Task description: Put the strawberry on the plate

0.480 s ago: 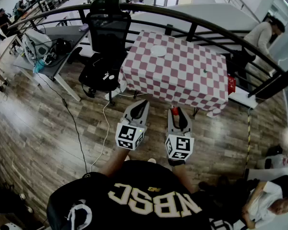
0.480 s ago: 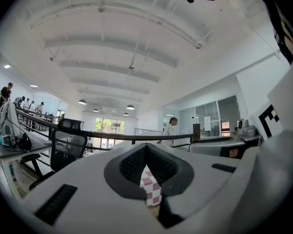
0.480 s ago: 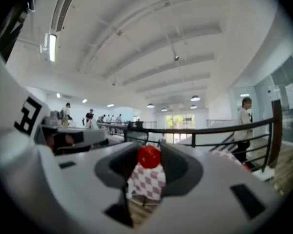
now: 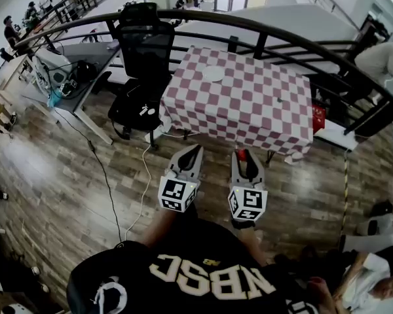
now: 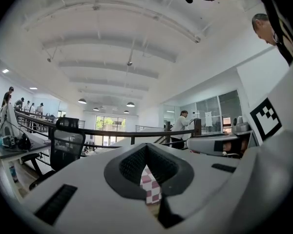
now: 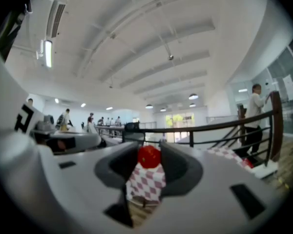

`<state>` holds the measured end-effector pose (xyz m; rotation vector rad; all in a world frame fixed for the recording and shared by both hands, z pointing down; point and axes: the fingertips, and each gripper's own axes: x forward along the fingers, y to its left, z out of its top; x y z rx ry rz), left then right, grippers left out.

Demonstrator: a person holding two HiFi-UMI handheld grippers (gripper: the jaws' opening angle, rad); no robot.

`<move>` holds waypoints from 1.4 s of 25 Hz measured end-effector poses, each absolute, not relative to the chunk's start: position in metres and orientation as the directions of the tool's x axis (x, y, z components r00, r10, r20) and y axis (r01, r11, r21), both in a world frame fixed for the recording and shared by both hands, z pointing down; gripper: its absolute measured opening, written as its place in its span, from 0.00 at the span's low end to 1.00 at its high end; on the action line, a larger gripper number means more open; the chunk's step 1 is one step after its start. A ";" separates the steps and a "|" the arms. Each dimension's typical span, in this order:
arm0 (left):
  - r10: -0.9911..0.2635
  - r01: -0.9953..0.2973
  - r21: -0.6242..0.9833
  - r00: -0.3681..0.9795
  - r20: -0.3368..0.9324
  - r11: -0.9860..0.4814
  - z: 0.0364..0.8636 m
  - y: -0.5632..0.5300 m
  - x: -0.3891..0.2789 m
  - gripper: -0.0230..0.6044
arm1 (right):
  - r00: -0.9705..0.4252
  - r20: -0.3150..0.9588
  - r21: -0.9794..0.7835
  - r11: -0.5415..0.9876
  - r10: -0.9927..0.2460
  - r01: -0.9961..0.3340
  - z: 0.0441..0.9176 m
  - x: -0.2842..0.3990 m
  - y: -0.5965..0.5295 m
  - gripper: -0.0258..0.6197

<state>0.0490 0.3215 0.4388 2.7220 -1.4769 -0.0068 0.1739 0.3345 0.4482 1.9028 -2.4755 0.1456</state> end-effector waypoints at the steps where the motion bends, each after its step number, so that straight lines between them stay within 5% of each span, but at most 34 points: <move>1: -0.838 -0.838 0.053 0.545 0.026 -0.543 0.444 0.315 0.050 0.06 | -0.260 0.078 -0.068 0.255 -0.962 -0.964 0.453 0.175 0.330 0.27; 11: -0.774 -0.773 0.089 0.633 0.022 -0.629 0.475 0.149 0.061 0.06 | -0.177 0.167 -0.050 0.171 -0.970 -0.984 0.491 0.172 0.180 0.27; 21: -0.770 -0.763 0.146 0.638 0.018 -0.629 0.468 -0.049 -0.007 0.06 | -0.203 0.182 -0.006 0.206 -0.962 -0.979 0.472 0.093 -0.020 0.27; 27: -0.781 -0.771 0.224 0.622 0.060 -0.597 0.480 -0.115 -0.050 0.06 | -0.233 0.232 -0.006 0.238 -0.944 -0.971 0.482 0.060 -0.089 0.27; 35: -0.740 -0.732 0.271 0.666 0.092 -0.625 0.497 -0.163 -0.028 0.06 | -0.244 0.287 -0.001 0.254 -0.927 -0.967 0.501 0.064 -0.131 0.27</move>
